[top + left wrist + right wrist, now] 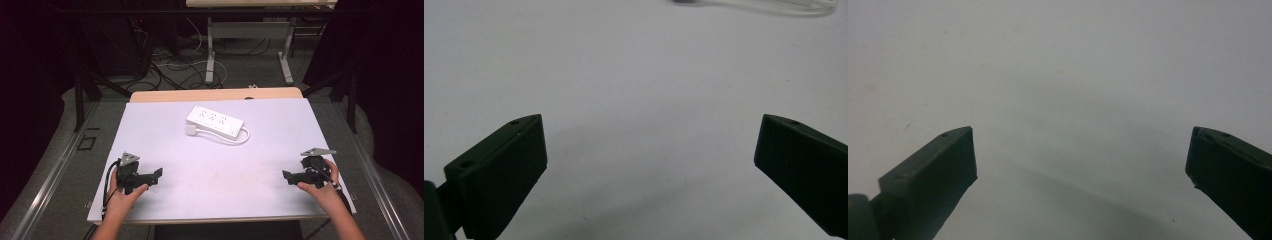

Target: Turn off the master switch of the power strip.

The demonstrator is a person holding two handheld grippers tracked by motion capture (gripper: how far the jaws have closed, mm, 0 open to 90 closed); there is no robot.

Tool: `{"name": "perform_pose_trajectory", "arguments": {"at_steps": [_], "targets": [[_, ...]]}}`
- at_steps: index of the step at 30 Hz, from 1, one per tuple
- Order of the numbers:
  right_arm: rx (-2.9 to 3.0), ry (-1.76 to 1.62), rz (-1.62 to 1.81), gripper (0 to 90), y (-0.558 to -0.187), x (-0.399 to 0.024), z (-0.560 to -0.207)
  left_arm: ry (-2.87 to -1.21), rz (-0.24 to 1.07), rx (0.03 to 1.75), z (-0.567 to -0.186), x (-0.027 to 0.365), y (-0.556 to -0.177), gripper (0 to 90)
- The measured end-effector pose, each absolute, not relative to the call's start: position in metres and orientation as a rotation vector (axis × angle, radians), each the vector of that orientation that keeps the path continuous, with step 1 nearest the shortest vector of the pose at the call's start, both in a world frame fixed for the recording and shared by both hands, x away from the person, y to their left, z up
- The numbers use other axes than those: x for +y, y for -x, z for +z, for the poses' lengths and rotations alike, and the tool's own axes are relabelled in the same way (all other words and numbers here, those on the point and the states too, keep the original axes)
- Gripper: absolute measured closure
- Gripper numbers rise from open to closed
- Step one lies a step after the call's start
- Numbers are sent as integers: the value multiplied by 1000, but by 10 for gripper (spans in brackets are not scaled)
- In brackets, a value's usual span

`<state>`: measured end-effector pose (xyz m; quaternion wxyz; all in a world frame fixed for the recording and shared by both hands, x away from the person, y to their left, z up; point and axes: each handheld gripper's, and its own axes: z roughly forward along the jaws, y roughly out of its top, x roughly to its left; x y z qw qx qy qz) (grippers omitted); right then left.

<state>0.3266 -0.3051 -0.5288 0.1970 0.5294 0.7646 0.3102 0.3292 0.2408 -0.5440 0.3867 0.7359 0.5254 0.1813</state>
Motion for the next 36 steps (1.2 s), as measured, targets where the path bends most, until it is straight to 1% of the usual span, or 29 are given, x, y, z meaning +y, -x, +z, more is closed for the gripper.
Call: {"name": "perform_pose_trajectory", "arguments": {"at_steps": [11, 13, 17, 20, 25, 36], "targets": [[2210, -1407, 787, 0, -330, -300, -520, -1851, 451, 1338, -543, 243, -328, 4], [2220, -1415, 795, 0, -331, -300, -519, -1872, 444, 1326, -542, 244, -327, 4], [2239, -1426, 802, 0, -333, -297, -513, -1841, 444, 1331, -539, 246, -326, 4], [2261, -1416, 799, 0, -335, -294, -509, -1845, 483, 1322, -538, 246, -325, 4], [2311, -1412, 805, 0, -341, -291, -503, -1808, 487, 1328, -535, 247, -324, 4], [2353, -1424, 759, 10, -354, -286, -494, -1851, 459, 1332, -538, 247, -324, 14]]}}
